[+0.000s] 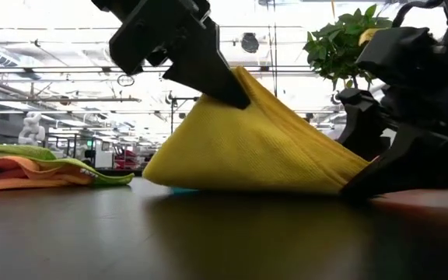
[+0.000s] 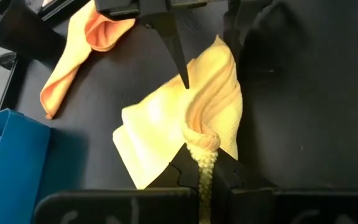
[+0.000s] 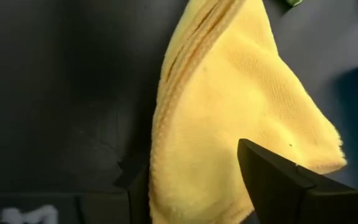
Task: Fold microfiber towels
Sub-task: Stack the yellow microfiber cloth on top of the blue microfiber cloth in the blue bin
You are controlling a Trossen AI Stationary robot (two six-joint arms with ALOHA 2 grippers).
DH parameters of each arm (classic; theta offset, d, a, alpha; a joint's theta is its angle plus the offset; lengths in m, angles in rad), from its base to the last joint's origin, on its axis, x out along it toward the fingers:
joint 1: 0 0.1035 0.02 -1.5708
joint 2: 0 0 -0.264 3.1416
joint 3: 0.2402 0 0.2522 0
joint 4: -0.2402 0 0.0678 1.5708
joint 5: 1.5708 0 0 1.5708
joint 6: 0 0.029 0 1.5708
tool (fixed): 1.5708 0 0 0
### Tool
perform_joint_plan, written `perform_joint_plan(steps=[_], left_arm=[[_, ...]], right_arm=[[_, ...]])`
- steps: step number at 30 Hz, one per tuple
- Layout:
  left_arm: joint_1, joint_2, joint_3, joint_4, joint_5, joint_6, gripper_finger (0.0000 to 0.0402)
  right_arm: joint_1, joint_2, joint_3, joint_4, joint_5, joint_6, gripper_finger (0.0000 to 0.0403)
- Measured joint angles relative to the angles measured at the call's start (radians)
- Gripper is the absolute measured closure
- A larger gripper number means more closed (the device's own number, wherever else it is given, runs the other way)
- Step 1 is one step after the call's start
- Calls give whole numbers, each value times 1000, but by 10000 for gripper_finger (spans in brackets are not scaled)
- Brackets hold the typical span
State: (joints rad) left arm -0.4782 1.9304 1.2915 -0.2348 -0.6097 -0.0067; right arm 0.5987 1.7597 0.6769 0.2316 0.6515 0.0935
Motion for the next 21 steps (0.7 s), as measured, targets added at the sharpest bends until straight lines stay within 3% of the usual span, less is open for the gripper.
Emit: perform_joint_plan(steps=[10,18,21], left_arm=[[-6,-28,0,-20,-19,-4,397],[-4,-29,1,-48,-32,-3,398],[-3,-50,-1,-94,-68,-6,396]], right_arm=[[-1,0,-1,-29,27,-30,268],[-2,-40,-5,-63,28,-48,387],[-2,-93,-6,-66,32,-62,393]])
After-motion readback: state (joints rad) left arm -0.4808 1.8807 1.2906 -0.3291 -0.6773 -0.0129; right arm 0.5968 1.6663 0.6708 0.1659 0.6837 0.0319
